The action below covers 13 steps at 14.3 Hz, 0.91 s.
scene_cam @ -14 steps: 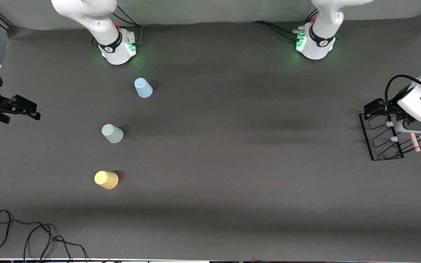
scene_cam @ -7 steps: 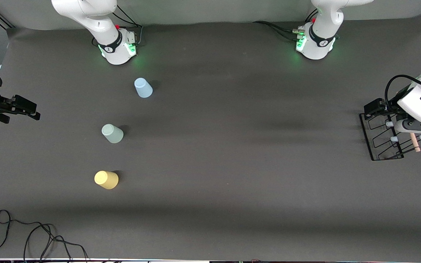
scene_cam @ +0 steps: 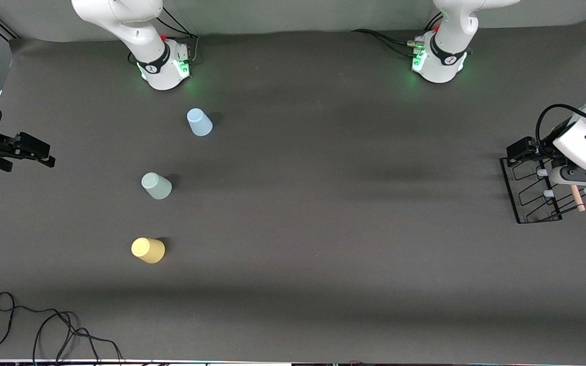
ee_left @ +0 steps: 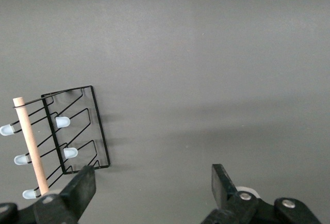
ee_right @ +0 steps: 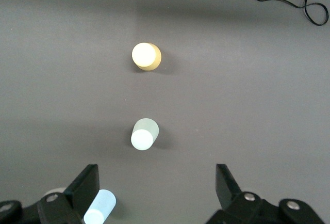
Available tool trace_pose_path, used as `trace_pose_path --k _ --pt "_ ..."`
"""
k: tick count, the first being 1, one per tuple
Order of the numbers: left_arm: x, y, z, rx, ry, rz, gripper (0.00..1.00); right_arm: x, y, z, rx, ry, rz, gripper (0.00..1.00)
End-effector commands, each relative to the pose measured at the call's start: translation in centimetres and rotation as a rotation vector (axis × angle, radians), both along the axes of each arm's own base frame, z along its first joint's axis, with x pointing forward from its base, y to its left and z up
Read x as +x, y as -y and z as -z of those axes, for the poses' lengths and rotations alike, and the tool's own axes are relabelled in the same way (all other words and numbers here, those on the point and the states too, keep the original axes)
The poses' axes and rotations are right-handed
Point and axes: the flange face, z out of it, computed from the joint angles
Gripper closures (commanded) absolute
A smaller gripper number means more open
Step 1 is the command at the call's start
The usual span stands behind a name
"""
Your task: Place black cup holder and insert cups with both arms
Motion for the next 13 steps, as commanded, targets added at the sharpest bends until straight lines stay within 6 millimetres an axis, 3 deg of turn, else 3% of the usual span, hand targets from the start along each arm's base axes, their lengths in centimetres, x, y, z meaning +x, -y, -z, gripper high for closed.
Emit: trace_pose_path --k 1,7,10,13 --pt "-0.3 -0.1 -0.2 -0.002 0.0 0.012 0.0 -0.5 0.1 -0.4 -0.006 -0.002 -0.012 0.0" --pt "-0.3 -0.3 -0.3 -0.002 -0.003 0.012 0.01 -0.5 0.1 -0.4 -0.006 -0.002 -0.012 0.0" --pt "-0.5 -4.1 -0.1 -0.003 -0.022 0.009 0.01 -0.5 0.1 -0.5 -0.006 0.0 -0.012 0.0" --pt "-0.9 -10.6 0.8 -0.01 -0.038 0.017 0.01 -0.5 0.1 -0.5 -0.006 0.0 -0.012 0.0"
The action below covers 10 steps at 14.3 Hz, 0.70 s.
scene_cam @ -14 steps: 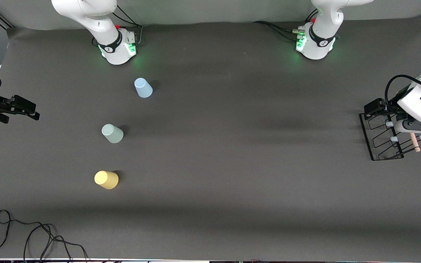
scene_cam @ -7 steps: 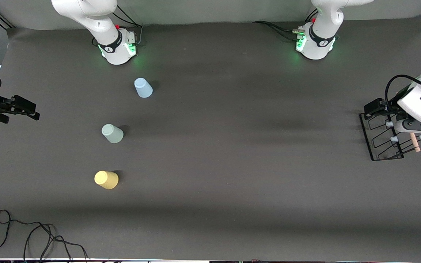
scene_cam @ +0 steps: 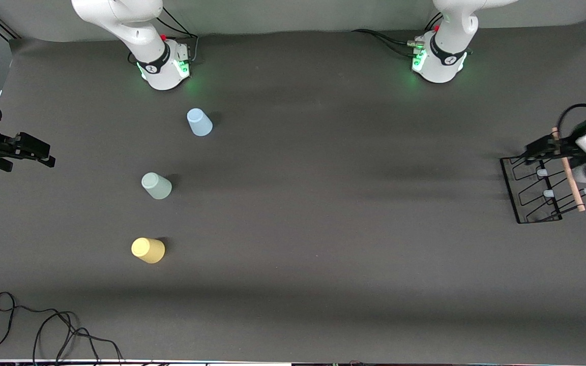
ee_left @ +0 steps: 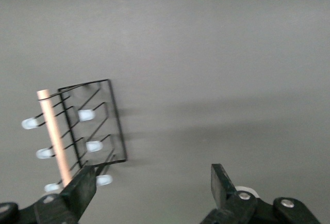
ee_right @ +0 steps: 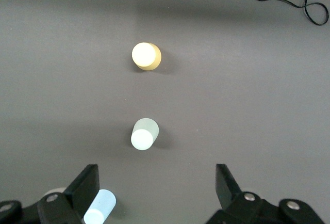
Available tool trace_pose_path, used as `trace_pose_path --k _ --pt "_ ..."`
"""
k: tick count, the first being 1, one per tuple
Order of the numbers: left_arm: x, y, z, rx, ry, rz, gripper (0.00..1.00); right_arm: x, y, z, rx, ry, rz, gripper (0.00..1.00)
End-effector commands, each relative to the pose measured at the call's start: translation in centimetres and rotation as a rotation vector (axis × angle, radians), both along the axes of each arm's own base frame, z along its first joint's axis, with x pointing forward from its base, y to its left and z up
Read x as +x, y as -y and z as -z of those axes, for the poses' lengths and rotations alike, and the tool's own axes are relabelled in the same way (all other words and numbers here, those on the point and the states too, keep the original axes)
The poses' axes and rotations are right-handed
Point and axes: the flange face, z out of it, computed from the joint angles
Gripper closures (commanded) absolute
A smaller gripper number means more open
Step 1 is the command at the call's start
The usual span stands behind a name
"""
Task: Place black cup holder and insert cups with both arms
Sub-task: 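Lift the black cup holder by its wooden handle with the left gripper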
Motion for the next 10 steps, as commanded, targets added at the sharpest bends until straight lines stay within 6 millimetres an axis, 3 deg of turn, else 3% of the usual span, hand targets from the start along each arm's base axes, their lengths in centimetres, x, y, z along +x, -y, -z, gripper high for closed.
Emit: trace_pose_path --k 1,3,5,8,10 --pt "-0.7 -6.2 1.4 -0.003 -0.035 0.01 0.01 -0.5 0.1 -0.5 -0.006 0.0 -0.012 0.0" --pt "-0.8 -10.3 3.3 -0.001 -0.058 0.004 0.01 -0.5 0.1 -0.5 -0.006 0.0 -0.012 0.0" --pt "-0.7 -12.6 5.5 -0.001 -0.082 -0.017 0.01 -0.5 0.1 -0.7 -0.008 0.003 -0.013 0.0" --pt "-0.7 -14.4 9.4 0.002 -0.104 -0.034 0.02 -0.5 -0.1 -0.7 -0.009 0.003 -0.016 0.0" --pt "-0.8 -14.6 12.2 0.019 -0.099 -0.014 0.02 -0.5 -0.1 -0.7 -0.011 0.003 -0.016 0.0"
